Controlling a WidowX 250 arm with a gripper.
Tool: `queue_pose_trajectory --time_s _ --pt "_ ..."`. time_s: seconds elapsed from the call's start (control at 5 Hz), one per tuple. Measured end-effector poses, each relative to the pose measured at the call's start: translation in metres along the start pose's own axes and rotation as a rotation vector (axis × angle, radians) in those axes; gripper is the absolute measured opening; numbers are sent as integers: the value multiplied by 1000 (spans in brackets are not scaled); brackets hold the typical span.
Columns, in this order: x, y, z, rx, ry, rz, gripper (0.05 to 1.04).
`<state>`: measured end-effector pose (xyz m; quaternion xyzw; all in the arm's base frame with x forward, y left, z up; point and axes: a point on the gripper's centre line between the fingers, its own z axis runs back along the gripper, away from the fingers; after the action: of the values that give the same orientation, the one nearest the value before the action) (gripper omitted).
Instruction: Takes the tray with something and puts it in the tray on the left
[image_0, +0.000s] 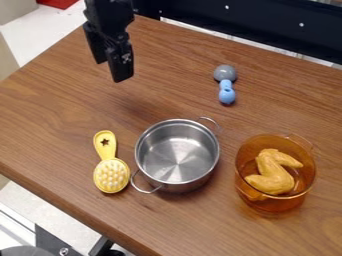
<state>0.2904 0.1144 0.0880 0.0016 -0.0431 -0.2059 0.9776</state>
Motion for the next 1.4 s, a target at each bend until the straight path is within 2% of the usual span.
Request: queue_pose_trajectory --time_s 0.2,0.4,0.6,0.8,1.0,1.2,1.4 --pt "-3 -4 -9 -25 20 8 997" --pt "-1 -17 -14 -67 20 28 997" --pt "5 -30 -13 -101 33 26 997" --pt "18 -41 7 -73 -31 49 997" --pt "30 -63 21 -93 -54 70 997" --pt "35 -94 21 -85 -77 43 997" --pt "38 -129 12 -80 -75 38 997"
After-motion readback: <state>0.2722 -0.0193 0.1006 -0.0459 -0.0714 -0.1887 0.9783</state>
